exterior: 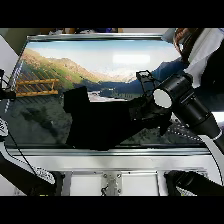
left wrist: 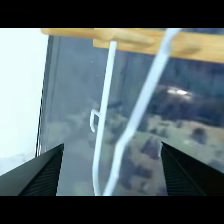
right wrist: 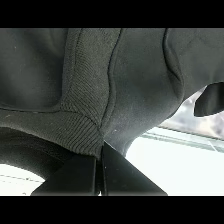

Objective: Fold the clothes and pants, and hang the long-sleeved shirts on hangers.

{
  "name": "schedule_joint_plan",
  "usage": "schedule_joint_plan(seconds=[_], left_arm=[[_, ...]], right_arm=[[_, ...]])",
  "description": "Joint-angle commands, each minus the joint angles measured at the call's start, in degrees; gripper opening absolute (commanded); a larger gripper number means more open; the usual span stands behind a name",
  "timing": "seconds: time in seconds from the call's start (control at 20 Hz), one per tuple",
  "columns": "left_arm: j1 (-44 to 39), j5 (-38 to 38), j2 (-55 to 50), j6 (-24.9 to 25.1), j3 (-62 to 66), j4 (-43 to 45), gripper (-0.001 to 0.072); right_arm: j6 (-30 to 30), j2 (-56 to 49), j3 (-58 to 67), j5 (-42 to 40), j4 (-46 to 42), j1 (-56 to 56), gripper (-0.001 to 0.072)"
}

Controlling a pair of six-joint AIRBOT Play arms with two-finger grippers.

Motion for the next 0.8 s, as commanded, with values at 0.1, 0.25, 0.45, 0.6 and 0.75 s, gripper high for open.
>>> schedule_joint_plan(seconds=[0.1,0.25,0.45,0.6,0.75], left_arm=[[0.87,4.17,-5.68,3.48,2.78,1.49,0.0638],[0.94,7.43,-7.13,3.58,2.80,1.53,0.0638],[1.01,7.72,-9.01,4.15,2.78,1.60,0.0638],[1.11,8.61,-9.27,4.13,2.78,2.54,0.0638],[1.49,9.01,-9.27,4.11,2.78,2.47,0.0637]], right_arm=[[0.00,-0.09,-0.02,0.00,0.02,0.07,0.0024],[0.00,-0.09,-0.02,0.00,0.02,0.07,0.0024],[0.00,-0.09,-0.02,0.02,0.02,0.07,0.0024],[0.00,-0.09,-0.02,0.02,0.02,0.07,0.0024],[0.00,-0.11,-0.02,0.02,0.02,0.07,0.0024]])
